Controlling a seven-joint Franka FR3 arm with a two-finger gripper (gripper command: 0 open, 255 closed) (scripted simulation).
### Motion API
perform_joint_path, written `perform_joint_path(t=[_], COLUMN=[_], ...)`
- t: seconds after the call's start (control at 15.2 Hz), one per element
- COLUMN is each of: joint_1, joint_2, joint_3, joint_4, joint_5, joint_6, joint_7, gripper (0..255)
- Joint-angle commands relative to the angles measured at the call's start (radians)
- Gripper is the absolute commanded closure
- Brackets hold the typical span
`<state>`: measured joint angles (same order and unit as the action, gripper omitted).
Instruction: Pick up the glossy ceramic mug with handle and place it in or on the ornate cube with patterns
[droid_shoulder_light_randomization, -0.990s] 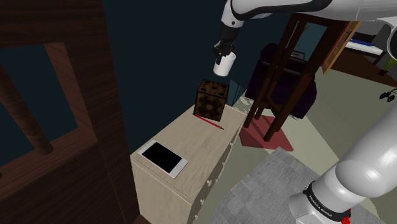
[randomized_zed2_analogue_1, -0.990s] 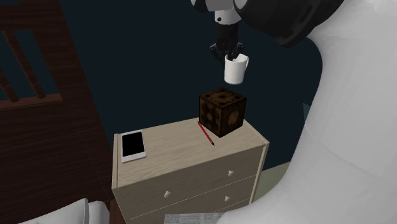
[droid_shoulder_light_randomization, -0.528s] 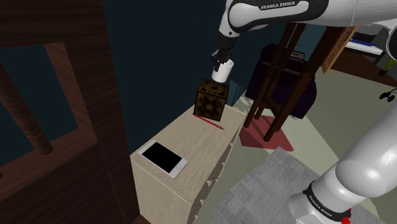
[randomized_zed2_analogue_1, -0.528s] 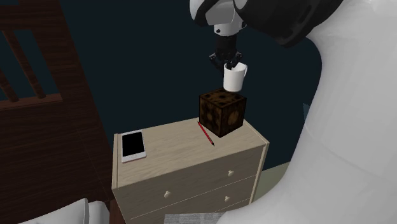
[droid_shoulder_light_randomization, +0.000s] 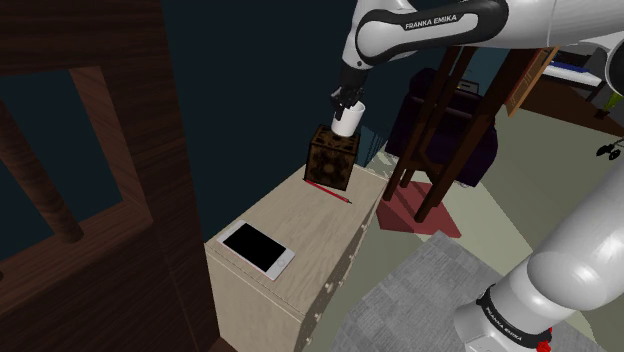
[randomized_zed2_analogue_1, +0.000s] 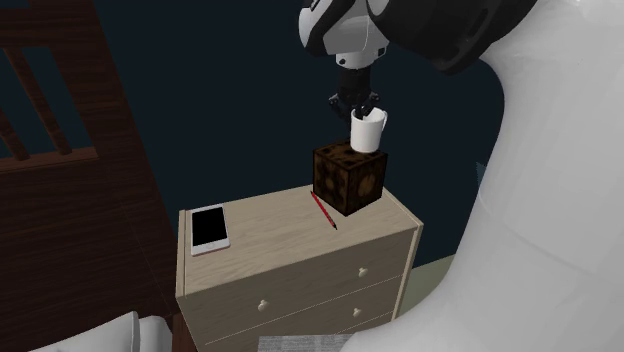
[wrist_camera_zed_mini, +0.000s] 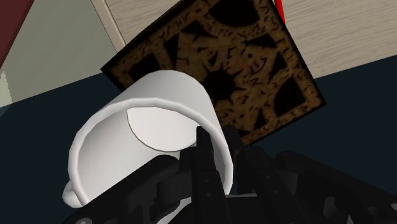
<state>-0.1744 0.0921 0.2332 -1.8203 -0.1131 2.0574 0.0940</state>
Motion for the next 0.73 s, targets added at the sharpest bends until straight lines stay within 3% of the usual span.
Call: perform_joint_path(t=[0.0,0.13,0.2,0.53,0.66], joint_1=[0.000,0.000,0.000,0.000,0.001], joint_2=[0.000,0.000,0.000,0.000,-0.021], joint_3=[0.000,0.000,0.000,0.000,0.002], joint_4=[0.000,0.000,0.000,0.000,0.040], joint_5=[0.000,0.000,0.000,0.000,0.008], joint_6=[0.001,0.001,0.001,0.001,-0.060], joint_7=[0.000,0.000,0.000,0.000,-0.005], gripper=[255,255,0,0,0])
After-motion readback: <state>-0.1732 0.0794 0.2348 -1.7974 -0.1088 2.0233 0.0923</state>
